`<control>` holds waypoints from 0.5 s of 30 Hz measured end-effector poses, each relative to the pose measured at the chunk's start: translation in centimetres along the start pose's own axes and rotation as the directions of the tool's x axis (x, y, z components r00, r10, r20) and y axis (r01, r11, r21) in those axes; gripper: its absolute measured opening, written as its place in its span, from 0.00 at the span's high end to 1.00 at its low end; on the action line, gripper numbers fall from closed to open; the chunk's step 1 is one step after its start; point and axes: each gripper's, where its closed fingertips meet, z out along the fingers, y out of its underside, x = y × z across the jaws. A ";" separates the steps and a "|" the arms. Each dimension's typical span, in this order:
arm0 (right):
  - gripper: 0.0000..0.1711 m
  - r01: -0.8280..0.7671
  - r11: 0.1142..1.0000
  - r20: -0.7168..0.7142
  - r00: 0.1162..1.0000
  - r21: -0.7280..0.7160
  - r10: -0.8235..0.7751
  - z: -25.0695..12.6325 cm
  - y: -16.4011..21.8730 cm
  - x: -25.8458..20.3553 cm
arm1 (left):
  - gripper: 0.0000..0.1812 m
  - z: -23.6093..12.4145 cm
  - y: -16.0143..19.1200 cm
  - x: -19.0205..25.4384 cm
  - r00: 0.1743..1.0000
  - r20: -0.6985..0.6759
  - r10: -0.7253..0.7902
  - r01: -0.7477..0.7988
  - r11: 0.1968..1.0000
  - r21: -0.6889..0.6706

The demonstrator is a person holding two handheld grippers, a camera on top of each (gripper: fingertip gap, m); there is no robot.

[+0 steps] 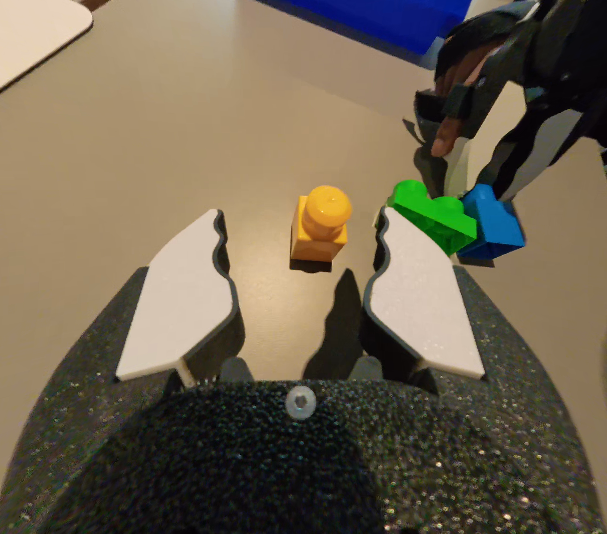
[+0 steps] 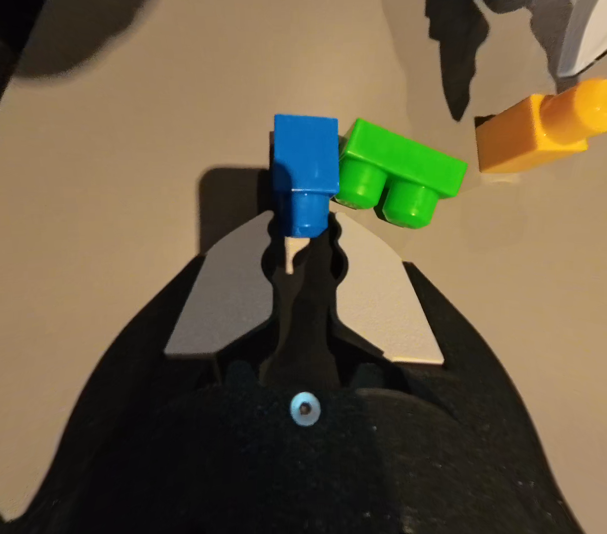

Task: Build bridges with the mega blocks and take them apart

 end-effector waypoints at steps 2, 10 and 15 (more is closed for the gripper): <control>0.83 0.023 1.000 -0.015 1.000 0.010 -0.023 0.1 -0.3 0.1 | 0.54 -0.3 -0.7 0.8 0.999 -0.021 0.027 -0.026 0.999 0.029; 0.83 -0.002 0.984 -0.050 0.999 0.181 0.011 -2.5 -2.6 1.1 | 0.66 -1.4 -4.2 10.0 0.929 -0.272 0.251 -0.211 0.963 0.169; 0.83 -0.003 0.979 -0.098 0.995 0.202 0.023 -3.2 -2.8 1.9 | 0.66 1.0 -1.7 13.9 0.882 -0.344 0.322 -0.341 0.940 0.007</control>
